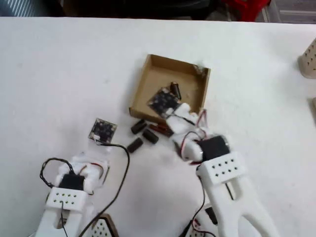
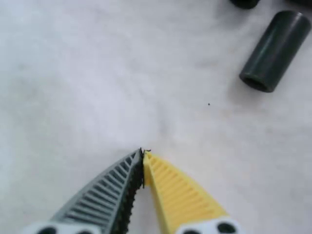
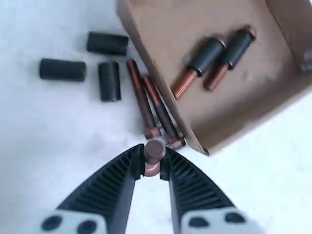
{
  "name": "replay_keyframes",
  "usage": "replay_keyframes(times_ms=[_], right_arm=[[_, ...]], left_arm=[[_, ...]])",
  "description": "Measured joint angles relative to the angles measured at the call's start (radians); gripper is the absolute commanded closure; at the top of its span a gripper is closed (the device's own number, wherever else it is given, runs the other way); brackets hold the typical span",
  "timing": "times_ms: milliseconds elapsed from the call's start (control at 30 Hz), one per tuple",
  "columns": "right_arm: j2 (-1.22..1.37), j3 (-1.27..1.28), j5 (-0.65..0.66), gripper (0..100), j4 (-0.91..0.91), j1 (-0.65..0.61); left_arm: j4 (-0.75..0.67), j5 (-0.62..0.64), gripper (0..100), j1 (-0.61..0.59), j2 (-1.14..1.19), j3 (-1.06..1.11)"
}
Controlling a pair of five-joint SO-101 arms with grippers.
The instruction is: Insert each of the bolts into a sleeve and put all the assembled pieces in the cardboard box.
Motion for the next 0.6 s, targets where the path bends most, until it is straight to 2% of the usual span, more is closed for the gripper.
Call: replay_keyframes(times_ms=[167,300,467,600], right_arm=[[-0.006,0.049,0.092,98.1,0.000,0.196],[-0.006,0.057,0.092,98.1,-0.071,0.361],[-0.006,0.100,-0.072,98.1,-0.302,0.486],[-0.006,0.181,-0.224,98.1,-0.516,0.508]], left_arm=[[0.000,0.000,98,0.000,0.000,0.000],[0.000,0.000,98,0.000,0.000,0.000],[0.000,0.000,98,0.000,0.000,0.000],[0.000,0.000,98,0.000,0.000,0.000]])
